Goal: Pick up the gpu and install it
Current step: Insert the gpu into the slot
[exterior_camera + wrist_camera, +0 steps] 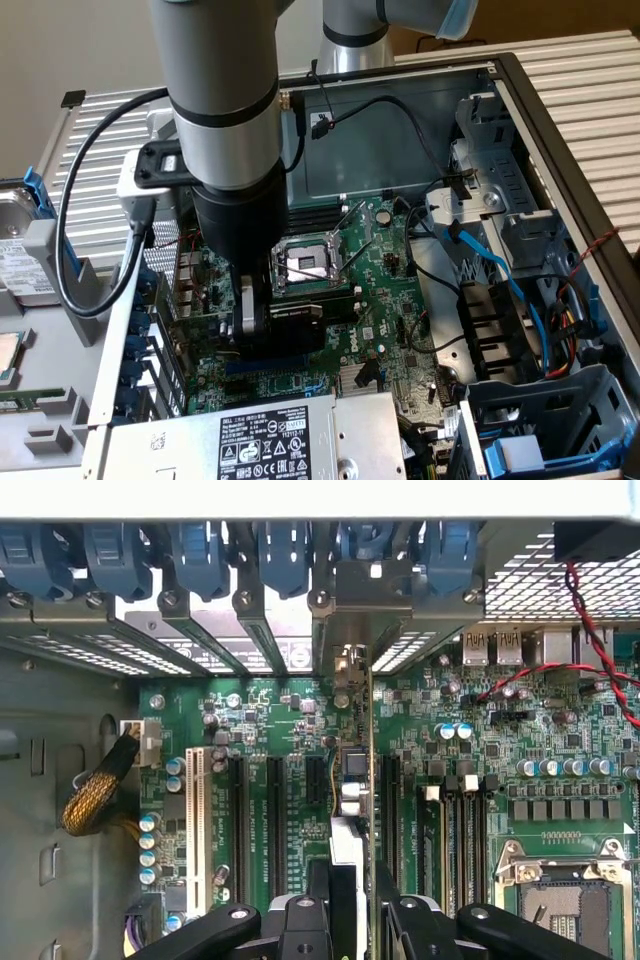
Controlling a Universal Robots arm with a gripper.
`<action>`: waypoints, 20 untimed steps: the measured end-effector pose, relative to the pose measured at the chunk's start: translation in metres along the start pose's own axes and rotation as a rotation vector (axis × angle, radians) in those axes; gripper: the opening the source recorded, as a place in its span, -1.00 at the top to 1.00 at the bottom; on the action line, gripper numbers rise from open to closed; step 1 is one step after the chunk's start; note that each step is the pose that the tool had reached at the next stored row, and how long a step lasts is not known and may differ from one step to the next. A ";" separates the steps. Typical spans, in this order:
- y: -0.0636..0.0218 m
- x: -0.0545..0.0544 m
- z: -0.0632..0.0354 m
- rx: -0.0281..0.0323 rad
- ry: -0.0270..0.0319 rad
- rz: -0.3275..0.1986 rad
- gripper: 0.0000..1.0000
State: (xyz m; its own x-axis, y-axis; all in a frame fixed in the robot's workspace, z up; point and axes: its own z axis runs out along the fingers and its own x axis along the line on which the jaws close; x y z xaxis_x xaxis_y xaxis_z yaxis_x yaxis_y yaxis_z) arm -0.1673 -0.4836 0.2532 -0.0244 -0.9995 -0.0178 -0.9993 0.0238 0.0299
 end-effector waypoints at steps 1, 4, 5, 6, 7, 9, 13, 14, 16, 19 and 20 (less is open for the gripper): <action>0.0000 0.000 0.0000 -0.0001 -0.0011 0.000 0.46; 0.0000 0.000 -0.0001 -0.0002 -0.0013 0.000 0.46; 0.0000 0.000 -0.0001 -0.0002 -0.0014 0.000 0.46; 0.0000 0.000 -0.0001 -0.0002 -0.0022 0.000 0.46; 0.0000 0.000 -0.0001 -0.0002 -0.0033 0.000 0.46; 0.0000 0.000 -0.0001 0.0000 -0.0069 -0.001 0.46; 0.0000 0.000 0.0000 0.0003 -0.0095 -0.001 0.46; 0.0000 0.000 0.0000 0.0003 -0.0095 -0.001 0.46; 0.0000 0.000 -0.0001 0.0002 -0.0092 -0.001 0.46; 0.0000 0.000 0.0000 0.0003 -0.0042 -0.001 0.46; 0.0000 0.000 0.0000 0.0003 -0.0030 -0.001 0.46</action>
State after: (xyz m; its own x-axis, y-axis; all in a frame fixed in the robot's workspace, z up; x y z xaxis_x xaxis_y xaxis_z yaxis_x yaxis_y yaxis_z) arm -0.1673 -0.4839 0.2532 -0.0239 -0.9995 -0.0208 -0.9993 0.0233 0.0296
